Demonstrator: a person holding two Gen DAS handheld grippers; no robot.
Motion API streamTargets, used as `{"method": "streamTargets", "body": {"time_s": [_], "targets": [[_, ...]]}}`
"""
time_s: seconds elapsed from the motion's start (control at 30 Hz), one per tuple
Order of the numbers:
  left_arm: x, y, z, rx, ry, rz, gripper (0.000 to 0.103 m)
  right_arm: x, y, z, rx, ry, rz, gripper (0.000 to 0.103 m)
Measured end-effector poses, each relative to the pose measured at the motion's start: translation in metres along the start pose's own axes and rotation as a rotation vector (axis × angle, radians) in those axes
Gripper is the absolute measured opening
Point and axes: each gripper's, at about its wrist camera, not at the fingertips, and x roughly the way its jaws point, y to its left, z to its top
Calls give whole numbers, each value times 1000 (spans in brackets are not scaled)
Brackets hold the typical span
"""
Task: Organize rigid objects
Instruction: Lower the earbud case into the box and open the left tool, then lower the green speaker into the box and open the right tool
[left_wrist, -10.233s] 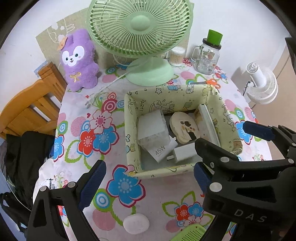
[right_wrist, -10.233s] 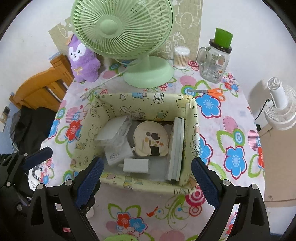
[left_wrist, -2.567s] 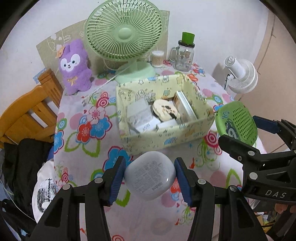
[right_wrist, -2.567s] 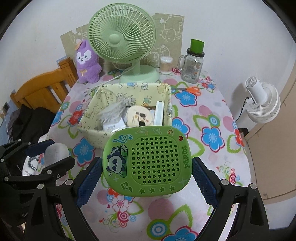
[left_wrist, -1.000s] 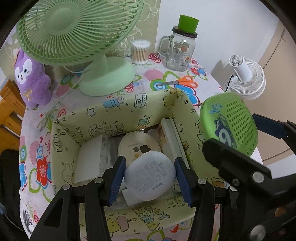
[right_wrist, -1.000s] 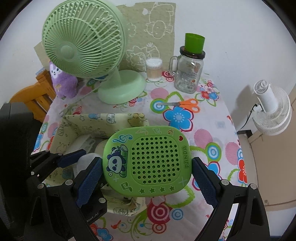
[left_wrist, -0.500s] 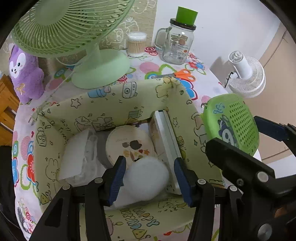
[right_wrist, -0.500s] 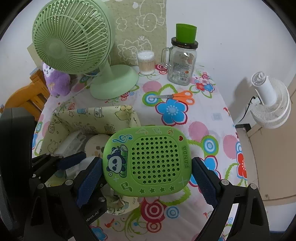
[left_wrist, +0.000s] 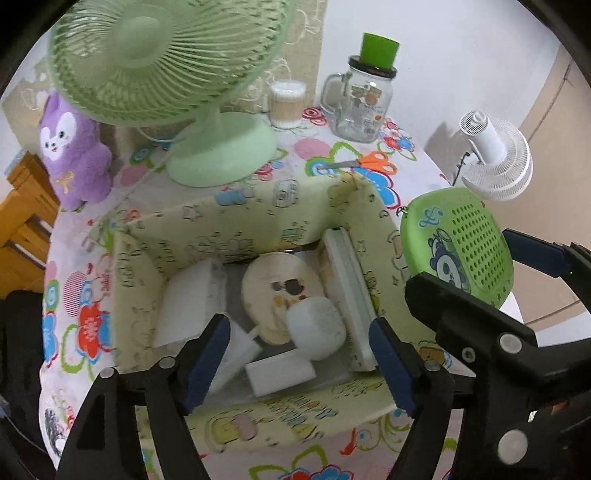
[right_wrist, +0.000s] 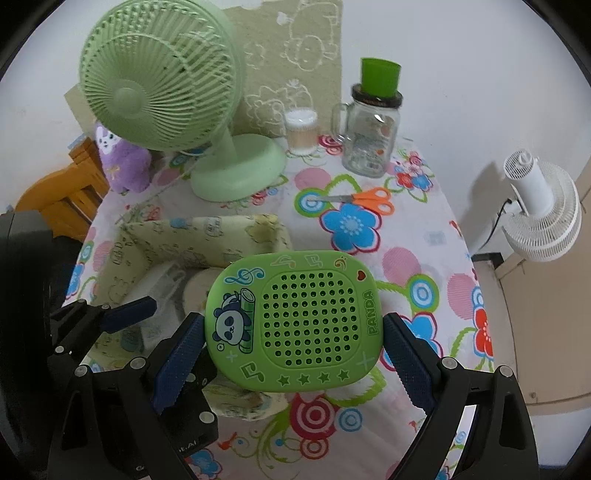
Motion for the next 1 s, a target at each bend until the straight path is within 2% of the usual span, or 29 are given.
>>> {"method": "streamTargets", "body": {"time_s": [0.2,0.37,0.67,1.0], "targets": [[-22,14,-4,5,-18,35,88,-7,21,8,-14,-22,30,95],[-30,27,-7,-10,-25,66,90,-5,39,12,-37,-22,52,95],[-21,43,-7,-23,0,101,92,20,60,16,-62,16,67,95],[-2,44,-4,9,42,130,97,49,64,19,-51,69,68,96]]}}
